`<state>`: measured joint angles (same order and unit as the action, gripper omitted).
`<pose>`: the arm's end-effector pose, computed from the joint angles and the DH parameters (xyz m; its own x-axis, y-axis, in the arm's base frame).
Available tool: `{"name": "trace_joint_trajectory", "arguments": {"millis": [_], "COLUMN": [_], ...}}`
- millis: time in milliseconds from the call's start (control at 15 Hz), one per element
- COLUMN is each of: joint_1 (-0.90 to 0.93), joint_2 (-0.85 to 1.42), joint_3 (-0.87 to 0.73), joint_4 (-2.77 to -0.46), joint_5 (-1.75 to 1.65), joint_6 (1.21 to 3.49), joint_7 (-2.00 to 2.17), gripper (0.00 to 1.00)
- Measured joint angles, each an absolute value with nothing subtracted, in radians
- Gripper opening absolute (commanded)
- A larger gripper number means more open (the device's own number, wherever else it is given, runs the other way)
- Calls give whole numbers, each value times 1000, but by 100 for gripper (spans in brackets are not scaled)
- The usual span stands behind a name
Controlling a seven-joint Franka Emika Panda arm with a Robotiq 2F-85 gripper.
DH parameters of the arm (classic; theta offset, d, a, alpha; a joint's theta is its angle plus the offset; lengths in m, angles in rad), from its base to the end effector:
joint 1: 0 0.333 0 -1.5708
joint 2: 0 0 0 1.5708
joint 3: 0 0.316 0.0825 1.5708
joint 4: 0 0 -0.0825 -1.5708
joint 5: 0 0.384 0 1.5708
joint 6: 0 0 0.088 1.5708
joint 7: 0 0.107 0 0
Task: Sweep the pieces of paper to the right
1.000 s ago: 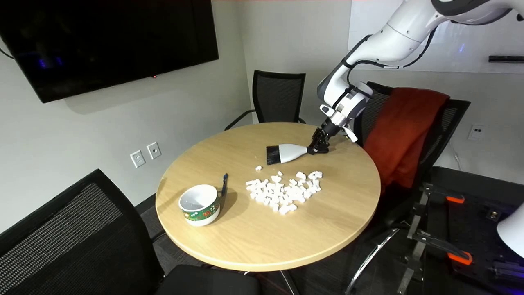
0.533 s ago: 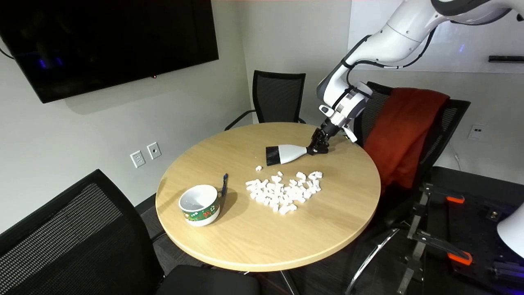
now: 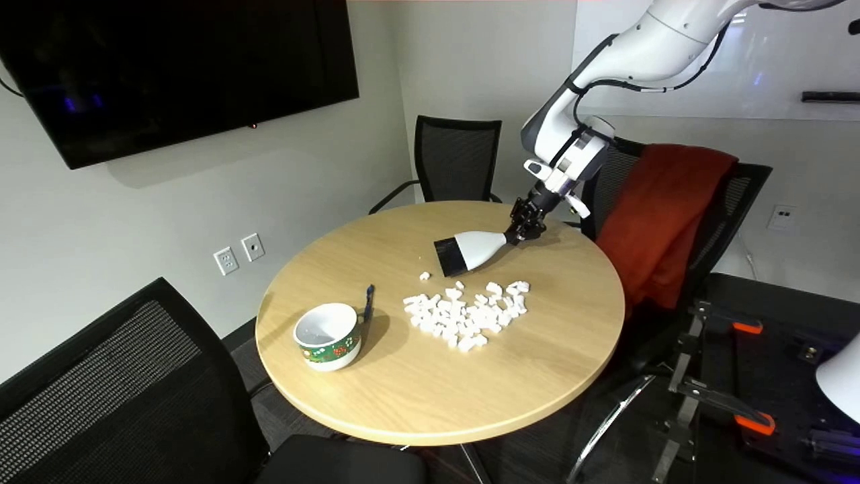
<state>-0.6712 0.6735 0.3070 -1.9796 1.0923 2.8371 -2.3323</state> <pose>0.5428 -0.2575 0.1346 0.5242 0.6795 0.5133 0.6934 -0.6905 0.2060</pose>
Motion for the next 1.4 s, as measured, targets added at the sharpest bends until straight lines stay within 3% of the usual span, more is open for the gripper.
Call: {"name": "trace_joint_trajectory", "arguments": {"millis": [600, 1400], "joint_1": [-602, -339], "joint_2": [534, 476], "joint_3": [301, 205], "joint_4": [-2067, -2054], "joint_5": [926, 649], "joint_6": [2816, 2676], "joint_7": [-2298, -2200], "gripper": [12, 12]}}
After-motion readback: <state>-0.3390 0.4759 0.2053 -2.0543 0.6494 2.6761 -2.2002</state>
